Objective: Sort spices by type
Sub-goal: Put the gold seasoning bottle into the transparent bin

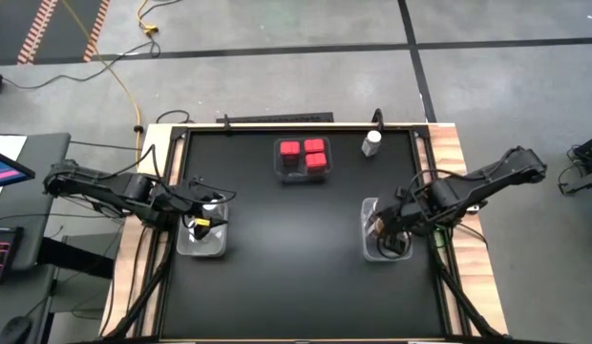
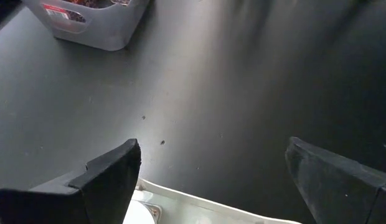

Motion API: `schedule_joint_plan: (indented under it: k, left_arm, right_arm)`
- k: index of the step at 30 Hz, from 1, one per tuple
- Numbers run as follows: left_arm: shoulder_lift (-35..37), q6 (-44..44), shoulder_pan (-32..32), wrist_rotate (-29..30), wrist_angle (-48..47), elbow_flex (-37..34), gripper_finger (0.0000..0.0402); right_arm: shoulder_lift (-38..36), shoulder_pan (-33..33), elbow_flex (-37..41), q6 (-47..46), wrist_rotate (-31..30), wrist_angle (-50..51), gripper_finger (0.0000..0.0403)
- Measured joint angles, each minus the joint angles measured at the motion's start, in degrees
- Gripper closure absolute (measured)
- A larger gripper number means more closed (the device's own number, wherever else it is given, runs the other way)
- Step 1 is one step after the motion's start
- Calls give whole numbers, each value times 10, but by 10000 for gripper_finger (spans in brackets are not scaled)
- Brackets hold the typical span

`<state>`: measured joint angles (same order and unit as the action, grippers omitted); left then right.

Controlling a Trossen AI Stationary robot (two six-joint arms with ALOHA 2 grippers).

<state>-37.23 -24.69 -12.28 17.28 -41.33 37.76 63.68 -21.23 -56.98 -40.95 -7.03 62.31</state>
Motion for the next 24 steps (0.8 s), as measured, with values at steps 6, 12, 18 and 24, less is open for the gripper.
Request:
schedule_joint_plan:
  k: [6, 12, 18, 24]
  left_arm:
    - [0, 0, 0, 0, 0, 0, 17]
    - [0, 0, 0, 0, 0, 0, 17]
    - [0, 0, 0, 0, 0, 0, 17]
    - [0, 0, 0, 0, 0, 0, 17]
  right_arm:
    - [4, 0, 30, 17, -1, -33, 91]
    - [4, 0, 59, 27, -1, -53, 89]
    - [4, -2, 88, 33, -1, -92, 75]
    - [4, -2, 89, 29, 1, -98, 71]
